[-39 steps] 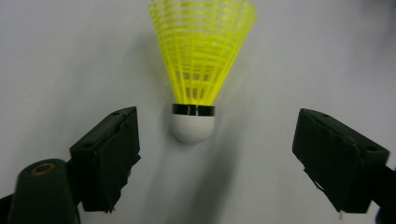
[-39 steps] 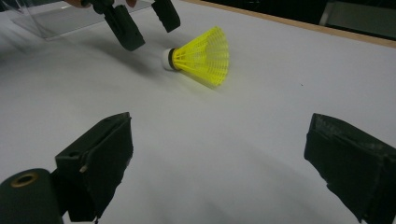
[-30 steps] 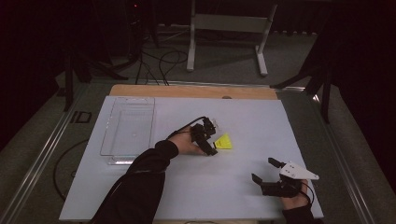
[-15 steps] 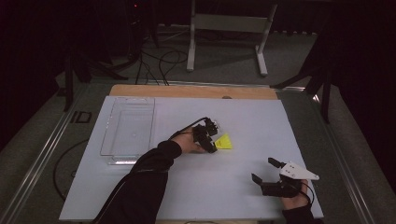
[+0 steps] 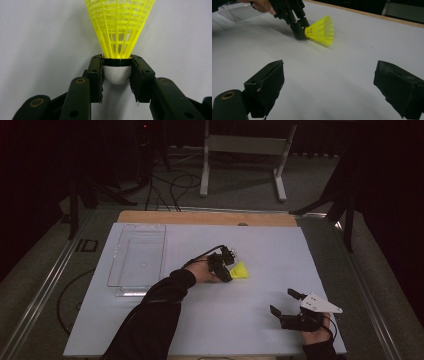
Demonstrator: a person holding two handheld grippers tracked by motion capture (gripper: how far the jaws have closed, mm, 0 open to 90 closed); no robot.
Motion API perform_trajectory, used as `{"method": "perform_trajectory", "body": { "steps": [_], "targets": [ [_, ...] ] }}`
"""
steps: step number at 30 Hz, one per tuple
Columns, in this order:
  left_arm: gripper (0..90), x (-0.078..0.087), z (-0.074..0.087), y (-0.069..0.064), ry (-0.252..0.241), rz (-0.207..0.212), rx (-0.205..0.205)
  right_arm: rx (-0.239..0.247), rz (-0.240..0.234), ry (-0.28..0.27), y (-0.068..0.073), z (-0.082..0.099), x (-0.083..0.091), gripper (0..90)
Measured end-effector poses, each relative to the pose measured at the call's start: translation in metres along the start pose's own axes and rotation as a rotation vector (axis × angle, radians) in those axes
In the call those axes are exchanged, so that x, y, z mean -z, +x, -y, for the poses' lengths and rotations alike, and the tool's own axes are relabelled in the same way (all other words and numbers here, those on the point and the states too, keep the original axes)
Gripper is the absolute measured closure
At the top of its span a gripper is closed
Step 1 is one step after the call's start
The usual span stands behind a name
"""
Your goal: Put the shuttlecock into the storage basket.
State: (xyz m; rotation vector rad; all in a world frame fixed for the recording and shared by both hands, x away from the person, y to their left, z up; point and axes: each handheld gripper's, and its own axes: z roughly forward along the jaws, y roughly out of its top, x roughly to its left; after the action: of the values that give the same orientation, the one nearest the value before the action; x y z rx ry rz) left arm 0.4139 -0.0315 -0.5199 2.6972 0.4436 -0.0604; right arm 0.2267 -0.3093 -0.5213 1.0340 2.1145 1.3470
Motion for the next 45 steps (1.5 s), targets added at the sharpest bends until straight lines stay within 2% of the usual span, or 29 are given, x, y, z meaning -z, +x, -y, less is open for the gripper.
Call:
{"method": "perform_trajectory", "body": {
  "steps": [2,4,5,7,11,13,14,15,17,18,19,20,22,23,24,28,30,31,33,35,38,40,44,45],
  "targets": [
    [65.6,0.001,0.0,-0.001,-0.003,-0.006,-0.006,0.0,0.002,-0.007,-0.001,0.0,0.001,9.7],
    [65.7,0.002,-0.001,-0.002,-0.001,0.008,-0.004,-0.001,0.004,-0.007,0.0,0.0,0.001,9.7],
    [65.7,0.004,-0.001,-0.002,-0.002,0.0,-0.003,0.0,0.003,-0.004,-0.001,0.0,0.001,9.7],
    [65.7,0.007,-0.001,-0.002,-0.008,0.028,-0.008,0.002,0.001,-0.002,0.0,0.0,0.0,9.7],
    [65.8,0.012,-0.002,-0.004,-0.003,0.038,-0.014,-0.001,-0.001,0.0,0.0,0.0,0.0,9.7],
    [65.8,0.014,-0.002,-0.005,-0.001,0.03,-0.023,0.001,0.001,-0.002,0.0,0.0,0.0,9.7],
    [65.8,0.015,-0.002,-0.005,0.0,0.048,-0.021,0.001,0.0,-0.002,0.0,0.0,0.0,9.7],
    [65.8,0.016,-0.002,-0.006,0.002,0.036,-0.026,0.001,0.001,-0.001,0.0,0.0,0.0,9.7],
    [65.9,0.02,-0.002,-0.008,0.002,0.05,-0.024,0.001,0.0,-0.001,0.0,0.0,0.0,9.7],
    [65.8,0.023,-0.002,-0.008,0.002,0.038,-0.035,0.002,0.001,-0.001,0.0,0.0,0.0,9.7],
    [65.8,0.026,-0.002,-0.009,0.009,0.049,-0.032,0.002,0.002,-0.001,0.0,0.0,0.0,9.7],
    [65.9,0.028,-0.002,-0.01,0.007,0.04,-0.047,0.002,0.001,-0.002,0.0,0.0,0.0,9.7],
    [65.9,0.033,-0.002,-0.013,0.013,0.04,-0.038,0.002,0.003,-0.001,0.0,0.0,0.0,9.7],
    [65.9,0.036,-0.002,-0.013,0.012,0.035,-0.051,0.002,0.003,-0.001,0.0,0.0,0.0,9.7],
    [65.9,0.039,-0.003,-0.013,0.011,0.05,-0.051,0.001,0.003,0.0,0.0,0.0,0.0,9.7],
    [65.9,0.048,-0.002,-0.017,0.008,0.037,-0.054,0.0,0.003,0.002,0.001,0.0,0.0,9.7],
    [65.9,0.052,-0.001,-0.018,0.012,0.06,-0.049,0.001,0.002,0.003,0.001,0.0,0.0,9.7],
    [65.9,0.054,-0.001,-0.018,0.008,0.045,-0.06,0.001,0.002,0.003,0.001,0.0,0.0,9.7],
    [65.9,0.057,0.0,-0.02,0.009,0.059,-0.058,-0.001,0.002,0.003,0.001,0.0,0.0,9.7],
    [65.9,0.061,0.0,-0.019,0.011,0.086,-0.049,-0.003,0.002,0.002,0.0,0.0,0.0,9.7],
    [65.9,0.067,0.001,-0.021,0.015,0.077,-0.061,-0.002,0.0,0.002,0.001,0.0,-0.001,9.7],
    [65.9,0.07,0.002,-0.021,0.011,0.093,-0.051,-0.001,0.001,0.002,0.001,0.0,0.0,9.7],
    [65.9,0.079,0.005,-0.022,0.015,0.081,-0.059,-0.003,0.002,0.001,0.001,0.0,0.0,9.7],
    [65.9,0.083,0.006,-0.022,0.014,0.089,-0.049,-0.004,0.001,0.001,0.001,0.0,0.0,9.7]
  ]
}}
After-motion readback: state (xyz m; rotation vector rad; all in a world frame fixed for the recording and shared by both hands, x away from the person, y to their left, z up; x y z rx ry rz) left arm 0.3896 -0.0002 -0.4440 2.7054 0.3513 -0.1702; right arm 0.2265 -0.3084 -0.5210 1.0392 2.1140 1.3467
